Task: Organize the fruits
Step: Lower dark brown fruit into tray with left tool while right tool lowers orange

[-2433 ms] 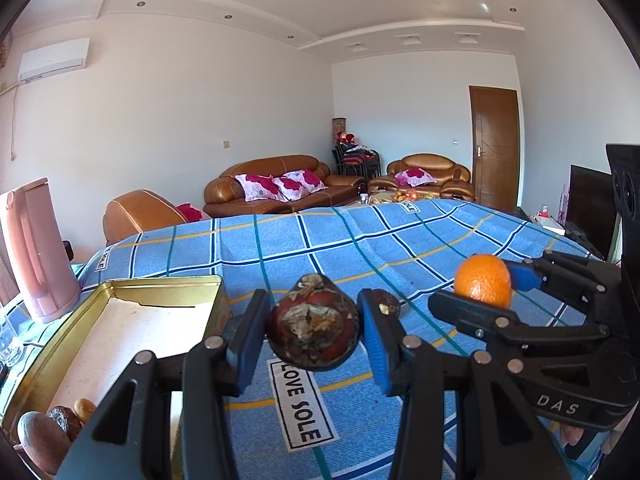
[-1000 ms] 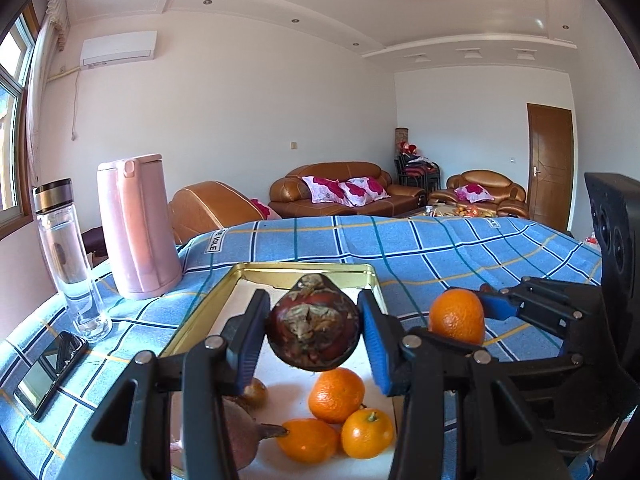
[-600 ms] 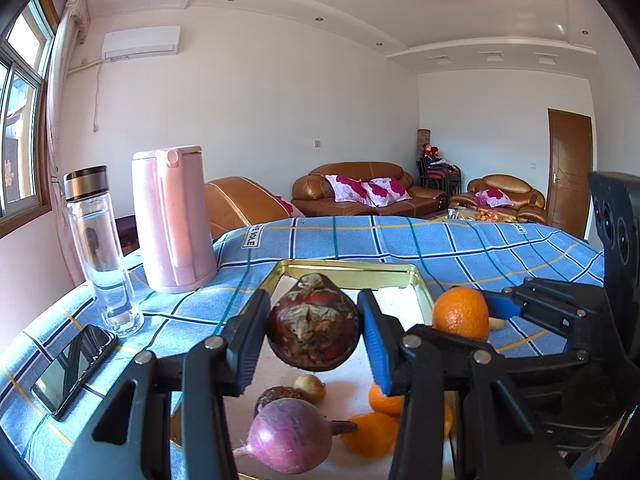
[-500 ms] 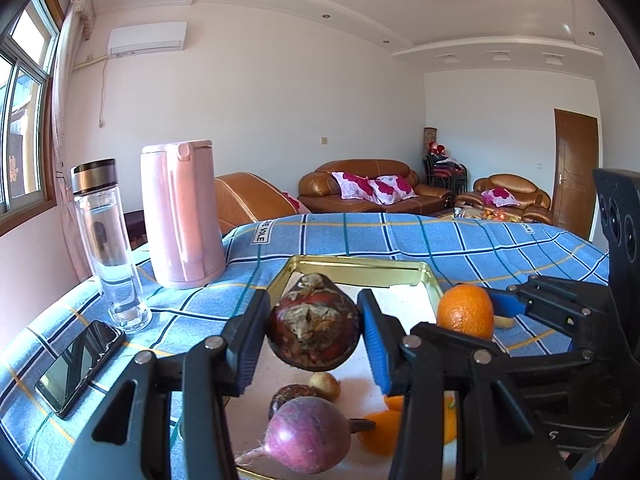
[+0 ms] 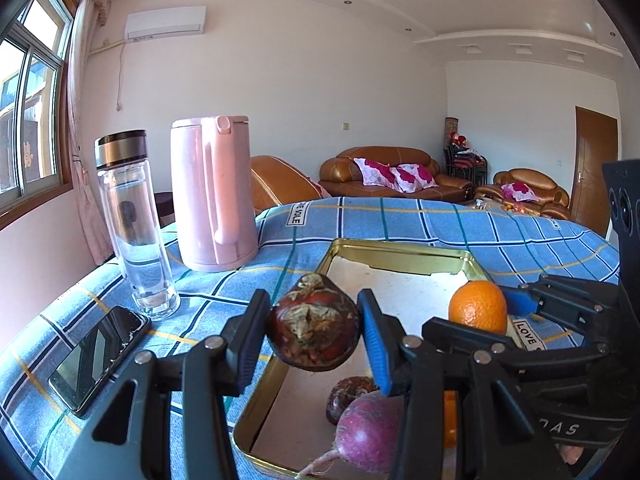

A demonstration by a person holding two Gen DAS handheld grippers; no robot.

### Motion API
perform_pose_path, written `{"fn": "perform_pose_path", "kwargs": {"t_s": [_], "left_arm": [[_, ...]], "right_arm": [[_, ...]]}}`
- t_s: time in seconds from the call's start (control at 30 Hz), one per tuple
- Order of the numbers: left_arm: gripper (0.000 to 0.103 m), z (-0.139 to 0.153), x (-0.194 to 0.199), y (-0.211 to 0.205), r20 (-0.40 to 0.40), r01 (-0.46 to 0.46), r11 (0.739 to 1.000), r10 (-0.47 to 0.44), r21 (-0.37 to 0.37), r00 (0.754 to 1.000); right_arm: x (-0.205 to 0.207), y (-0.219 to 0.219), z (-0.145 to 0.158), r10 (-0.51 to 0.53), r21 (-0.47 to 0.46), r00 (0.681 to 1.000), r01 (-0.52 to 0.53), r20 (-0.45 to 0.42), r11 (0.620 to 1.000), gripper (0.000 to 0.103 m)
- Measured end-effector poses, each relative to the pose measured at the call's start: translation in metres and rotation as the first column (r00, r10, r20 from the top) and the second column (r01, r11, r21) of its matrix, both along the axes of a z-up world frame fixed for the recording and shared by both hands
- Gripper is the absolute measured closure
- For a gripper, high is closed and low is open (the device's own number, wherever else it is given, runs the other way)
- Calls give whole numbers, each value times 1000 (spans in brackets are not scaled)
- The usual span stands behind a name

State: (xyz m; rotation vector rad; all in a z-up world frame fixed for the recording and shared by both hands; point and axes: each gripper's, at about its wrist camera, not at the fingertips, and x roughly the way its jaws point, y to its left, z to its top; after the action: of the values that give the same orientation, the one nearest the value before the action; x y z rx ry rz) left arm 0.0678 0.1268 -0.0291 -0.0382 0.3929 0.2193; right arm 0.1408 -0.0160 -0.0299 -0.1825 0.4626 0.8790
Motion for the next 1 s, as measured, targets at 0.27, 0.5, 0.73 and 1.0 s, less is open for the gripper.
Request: {"fn": "perform_pose_path", "kwargs": {"t_s": [0.27, 0.5, 0.73, 1.0], "left_arm": [[56, -10, 8, 7, -60, -8, 1000, 8, -2, 998], [56, -15, 16, 8, -113, 24, 1000, -25, -14, 993], [56, -21, 26, 10, -173, 51, 998, -56, -36, 983], [56, -24, 28, 12, -197, 58, 997, -65, -41, 978]], "right_arm": [[6, 13, -7, -8, -33, 999, 6, -47, 999, 54], [11, 15, -10, -18, -61, 996, 13, -84, 998, 54], [13, 17, -15, -14, -90, 994, 5, -105, 996, 53], [13, 21, -26, 16, -116, 991, -31, -134, 993, 53]]}}
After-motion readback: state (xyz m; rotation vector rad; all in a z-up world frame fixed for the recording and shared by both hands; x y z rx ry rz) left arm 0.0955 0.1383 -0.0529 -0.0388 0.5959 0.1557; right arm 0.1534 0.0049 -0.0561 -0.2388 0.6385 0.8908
